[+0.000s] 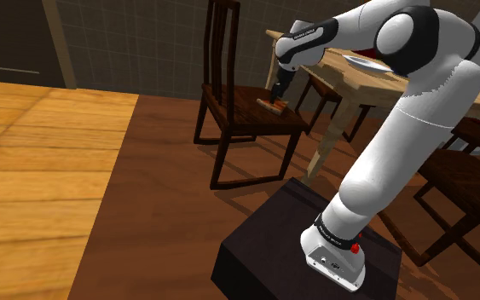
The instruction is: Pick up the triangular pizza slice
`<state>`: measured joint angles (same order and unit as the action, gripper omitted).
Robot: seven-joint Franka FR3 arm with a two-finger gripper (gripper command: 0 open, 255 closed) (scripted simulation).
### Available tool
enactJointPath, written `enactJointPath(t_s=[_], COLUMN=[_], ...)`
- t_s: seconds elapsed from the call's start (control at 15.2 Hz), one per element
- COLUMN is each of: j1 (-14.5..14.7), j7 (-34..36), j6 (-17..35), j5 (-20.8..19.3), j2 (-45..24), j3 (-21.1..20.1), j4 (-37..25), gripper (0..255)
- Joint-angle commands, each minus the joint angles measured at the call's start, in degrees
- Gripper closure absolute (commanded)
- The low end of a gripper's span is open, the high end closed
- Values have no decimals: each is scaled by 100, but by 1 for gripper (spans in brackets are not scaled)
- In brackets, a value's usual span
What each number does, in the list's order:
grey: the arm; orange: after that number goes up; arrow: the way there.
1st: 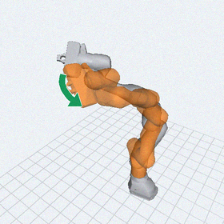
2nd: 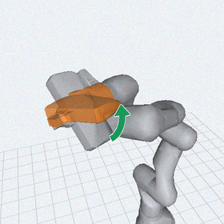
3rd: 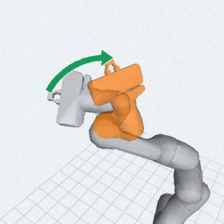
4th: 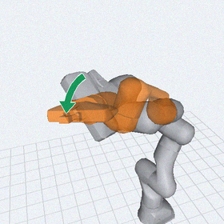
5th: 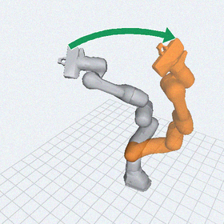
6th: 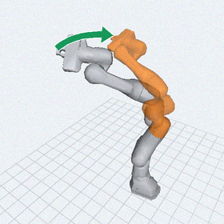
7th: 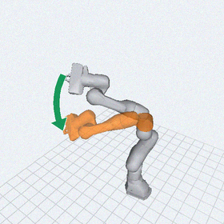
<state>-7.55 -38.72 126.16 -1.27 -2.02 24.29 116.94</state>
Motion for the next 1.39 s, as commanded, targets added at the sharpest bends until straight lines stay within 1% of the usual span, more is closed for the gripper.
enactJointPath(t_s=[0.0,0.2,0.66,0.79,0.86,1.32], j1=[-84,-262,-311,-315,-314,-315], j7=[-268,-615,-697,-705,-704,-706], j6=[145,226,703,741,745,750], j5=[231,553,693,706,705,706], j2=[-444,-1037,-1273,-1295,-1292,-1293], j3=[54,72,16,11,11,11], j4=[-335,-882,-621,-602,-596,-592], gripper=[0,0,0,0,255,255])
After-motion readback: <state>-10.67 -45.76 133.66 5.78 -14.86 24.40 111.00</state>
